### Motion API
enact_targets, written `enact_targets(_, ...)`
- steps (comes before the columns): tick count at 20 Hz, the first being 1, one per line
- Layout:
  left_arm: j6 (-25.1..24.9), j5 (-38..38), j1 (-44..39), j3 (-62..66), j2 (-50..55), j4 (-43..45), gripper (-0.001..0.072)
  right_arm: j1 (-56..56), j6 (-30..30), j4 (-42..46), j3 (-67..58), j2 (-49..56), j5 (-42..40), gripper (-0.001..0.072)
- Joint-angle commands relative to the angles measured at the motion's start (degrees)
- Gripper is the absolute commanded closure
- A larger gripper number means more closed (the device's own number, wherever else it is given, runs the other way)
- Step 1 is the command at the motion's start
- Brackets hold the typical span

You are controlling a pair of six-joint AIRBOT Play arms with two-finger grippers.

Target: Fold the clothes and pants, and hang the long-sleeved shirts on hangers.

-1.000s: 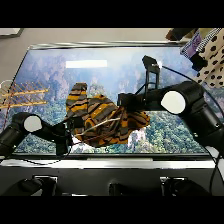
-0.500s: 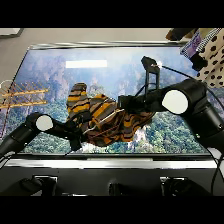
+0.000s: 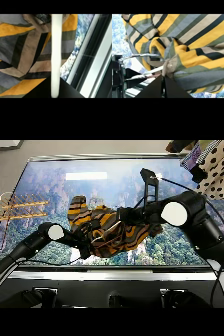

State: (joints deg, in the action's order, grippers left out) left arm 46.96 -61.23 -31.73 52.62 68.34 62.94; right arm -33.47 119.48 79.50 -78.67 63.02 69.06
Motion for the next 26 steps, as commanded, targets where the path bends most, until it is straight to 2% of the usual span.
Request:
enact_targets(1,0.7,2.4,-0.9,0.6,0.5,-1.0,0.0684,0.0,0.2,0.2,0.0,0.1,0.3,0.0687)
enact_targets(3,0.6,2.9,-0.9,0.6,0.5,-1.6,0.0684,0.0,0.1,0.2,0.0,0.1,1.0,0.0677)
enact_targets(5,0.6,3.5,-0.9,0.6,0.5,-1.9,0.0684,0.0,0.1,0.5,0.0,0.1,1.9,0.0488)
enact_targets(9,0.6,4.7,-0.9,0.6,0.5,-2.0,0.0684,0.0,-1.2,0.5,-0.1,-1.2,3.7,0.0266)
enact_targets(10,0.6,5.0,-0.9,0.6,0.5,-2.0,0.0684,0.4,-1.2,0.6,-0.1,-2.4,3.2,0.0187)
enact_targets(12,0.6,5.2,-0.9,0.6,0.5,-2.0,0.0683,4.0,2.1,2.3,-1.3,-5.0,3.5,0.0176)
enact_targets(14,0.6,5.2,-0.9,0.6,0.5,-1.9,0.0684,13.4,0.7,2.2,-5.1,-5.6,7.5,0.0177)
enact_targets(16,0.6,5.2,-0.9,0.6,0.5,-1.9,0.0683,25.2,-11.3,-3.2,-8.4,-3.7,15.3,0.018)
enact_targets(17,0.6,5.1,-0.9,0.6,0.5,-1.9,0.0683,29.8,-20.5,-6.7,-9.2,-2.0,20.7,0.0183)
enact_targets(19,0.6,4.5,-0.9,0.6,0.5,-1.9,0.0683,32.2,-42.9,-8.2,-9.3,0.9,28.0,0.0181)
enact_targets(20,0.6,4.1,-0.9,0.6,0.5,-1.9,0.0683,31.6,-58.7,-10.2,-9.3,2.1,28.9,0.0181)
enact_targets(21,0.6,3.7,-0.9,0.6,0.5,-1.9,0.0683,30.5,-71.6,-11.5,-9.3,2.9,27.3,0.0178)
enact_targets(22,0.6,3.3,-0.9,0.6,0.5,-1.9,0.0683,28.2,-82.5,-11.8,-9.3,3.5,24.5,0.0125)
enact_targets(24,0.6,2.7,-0.9,0.6,0.5,-1.9,0.0683,23.6,-101.8,-11.4,-9.3,4.1,19.0,0.0088)
enact_targets(25,0.6,2.5,-0.9,0.6,0.5,-1.9,0.0682,21.8,-107.6,-11.3,-9.3,4.4,16.4,0.0088)
enact_targets(26,0.6,2.3,-0.9,0.6,0.5,-1.9,0.0683,20.0,-109.7,-11.2,-9.3,4.8,13.4,0.0088)
